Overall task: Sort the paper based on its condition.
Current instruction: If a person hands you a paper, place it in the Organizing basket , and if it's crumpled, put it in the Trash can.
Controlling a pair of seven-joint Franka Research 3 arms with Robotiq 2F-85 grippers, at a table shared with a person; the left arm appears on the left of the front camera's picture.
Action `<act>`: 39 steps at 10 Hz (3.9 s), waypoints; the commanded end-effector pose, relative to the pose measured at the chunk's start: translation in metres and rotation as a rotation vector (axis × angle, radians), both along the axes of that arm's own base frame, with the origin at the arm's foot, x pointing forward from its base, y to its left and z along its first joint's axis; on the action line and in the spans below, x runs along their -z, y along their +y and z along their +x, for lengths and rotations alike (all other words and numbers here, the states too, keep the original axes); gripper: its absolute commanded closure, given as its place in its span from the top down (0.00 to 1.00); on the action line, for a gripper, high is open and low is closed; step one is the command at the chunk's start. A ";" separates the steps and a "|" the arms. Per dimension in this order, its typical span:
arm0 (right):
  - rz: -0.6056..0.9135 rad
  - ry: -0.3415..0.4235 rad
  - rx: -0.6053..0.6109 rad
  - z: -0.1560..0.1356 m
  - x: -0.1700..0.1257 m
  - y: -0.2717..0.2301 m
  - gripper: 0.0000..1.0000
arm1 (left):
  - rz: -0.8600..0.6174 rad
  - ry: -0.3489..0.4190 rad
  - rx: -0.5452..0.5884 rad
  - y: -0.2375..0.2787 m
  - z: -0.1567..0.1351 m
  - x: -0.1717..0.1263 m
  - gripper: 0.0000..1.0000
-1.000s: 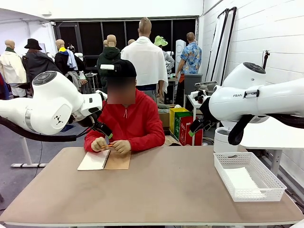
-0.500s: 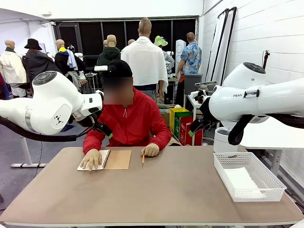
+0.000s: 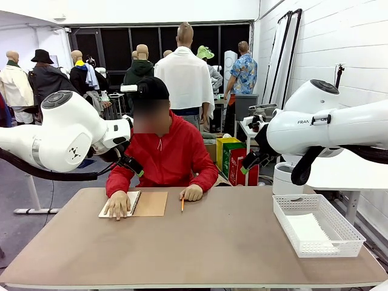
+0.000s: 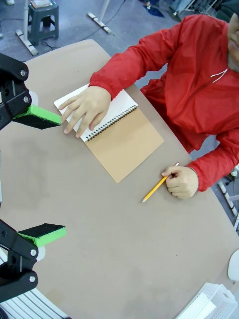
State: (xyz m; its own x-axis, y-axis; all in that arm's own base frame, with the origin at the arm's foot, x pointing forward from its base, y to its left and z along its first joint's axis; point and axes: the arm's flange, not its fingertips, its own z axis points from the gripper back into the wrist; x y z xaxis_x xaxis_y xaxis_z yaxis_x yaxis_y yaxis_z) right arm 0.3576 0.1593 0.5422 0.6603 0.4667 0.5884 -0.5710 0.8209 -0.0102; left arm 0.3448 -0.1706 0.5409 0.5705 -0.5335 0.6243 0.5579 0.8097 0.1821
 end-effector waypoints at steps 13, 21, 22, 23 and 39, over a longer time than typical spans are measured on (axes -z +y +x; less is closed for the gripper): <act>0.000 0.001 0.001 0.000 0.001 0.000 1.00 | -0.004 0.003 0.001 0.001 0.000 0.001 1.00; 0.000 0.001 0.001 0.000 0.001 0.000 1.00 | -0.004 0.003 0.001 0.001 0.000 0.001 1.00; 0.000 0.001 0.001 0.000 0.001 0.000 1.00 | -0.004 0.003 0.001 0.001 0.000 0.001 1.00; 0.000 0.001 0.001 0.000 0.001 0.000 1.00 | -0.004 0.003 0.001 0.001 0.000 0.001 1.00; 0.000 0.001 0.001 0.000 0.001 0.000 1.00 | -0.004 0.003 0.001 0.001 0.000 0.001 1.00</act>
